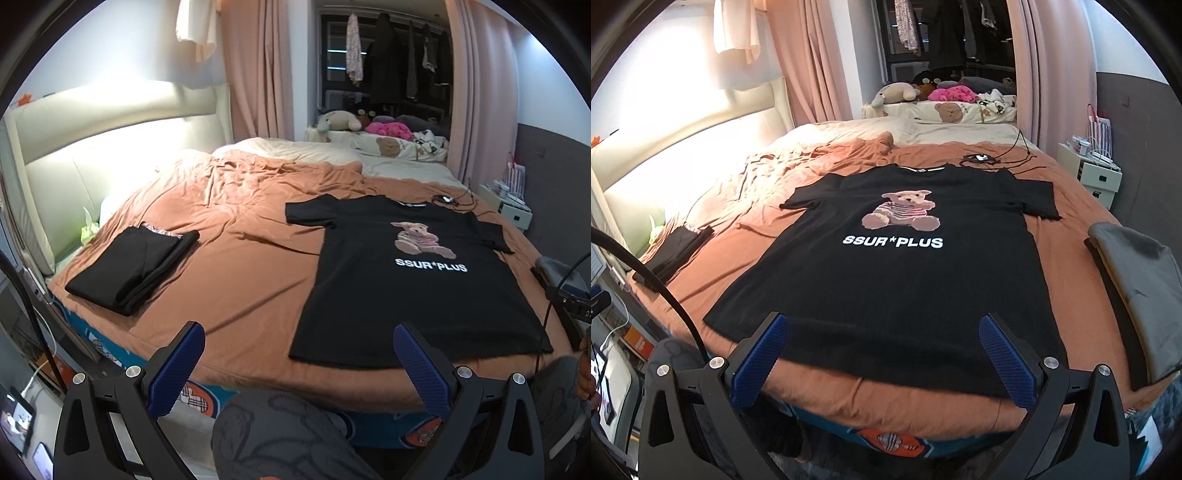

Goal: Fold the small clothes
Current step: 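Move both tools forward over the black bear T-shirt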

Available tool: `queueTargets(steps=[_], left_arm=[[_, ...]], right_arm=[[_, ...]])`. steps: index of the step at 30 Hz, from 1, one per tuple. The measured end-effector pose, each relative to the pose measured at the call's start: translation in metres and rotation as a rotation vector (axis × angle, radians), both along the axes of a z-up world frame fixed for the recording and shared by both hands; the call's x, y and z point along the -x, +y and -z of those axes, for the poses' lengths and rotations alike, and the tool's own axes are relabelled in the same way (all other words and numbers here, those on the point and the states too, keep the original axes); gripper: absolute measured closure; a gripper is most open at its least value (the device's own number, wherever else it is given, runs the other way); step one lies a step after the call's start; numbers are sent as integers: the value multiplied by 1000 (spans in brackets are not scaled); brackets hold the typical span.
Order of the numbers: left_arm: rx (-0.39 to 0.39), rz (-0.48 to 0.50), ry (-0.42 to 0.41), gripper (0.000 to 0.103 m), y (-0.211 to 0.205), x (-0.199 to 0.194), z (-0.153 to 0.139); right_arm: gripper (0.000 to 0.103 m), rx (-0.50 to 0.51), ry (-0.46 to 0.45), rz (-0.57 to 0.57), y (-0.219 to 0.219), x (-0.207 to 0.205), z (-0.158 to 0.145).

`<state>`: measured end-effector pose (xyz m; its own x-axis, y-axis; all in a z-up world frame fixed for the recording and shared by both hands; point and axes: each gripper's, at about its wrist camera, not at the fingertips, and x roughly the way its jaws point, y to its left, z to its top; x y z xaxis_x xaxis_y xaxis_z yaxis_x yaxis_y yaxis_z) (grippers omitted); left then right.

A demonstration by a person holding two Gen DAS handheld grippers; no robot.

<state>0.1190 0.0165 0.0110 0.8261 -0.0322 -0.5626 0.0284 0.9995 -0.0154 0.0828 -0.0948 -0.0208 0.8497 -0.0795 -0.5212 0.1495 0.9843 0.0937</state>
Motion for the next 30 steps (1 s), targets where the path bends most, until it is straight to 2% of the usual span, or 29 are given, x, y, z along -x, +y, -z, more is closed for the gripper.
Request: queueTargets(steps=[6, 14, 18, 30], left_arm=[[27, 2, 34, 0, 12, -35, 3], [47, -9, 27, 0, 21, -85, -6], [44, 2, 18, 0, 21, -114, -12], [24, 17, 32, 1, 20, -224, -19]], right_arm=[[0, 2, 18, 18, -3, -33, -3], [0, 55, 24, 76, -6, -79, -12], [0, 44, 16, 70, -8, -100, -14], [0, 32, -19, 50, -30, -183, -27]])
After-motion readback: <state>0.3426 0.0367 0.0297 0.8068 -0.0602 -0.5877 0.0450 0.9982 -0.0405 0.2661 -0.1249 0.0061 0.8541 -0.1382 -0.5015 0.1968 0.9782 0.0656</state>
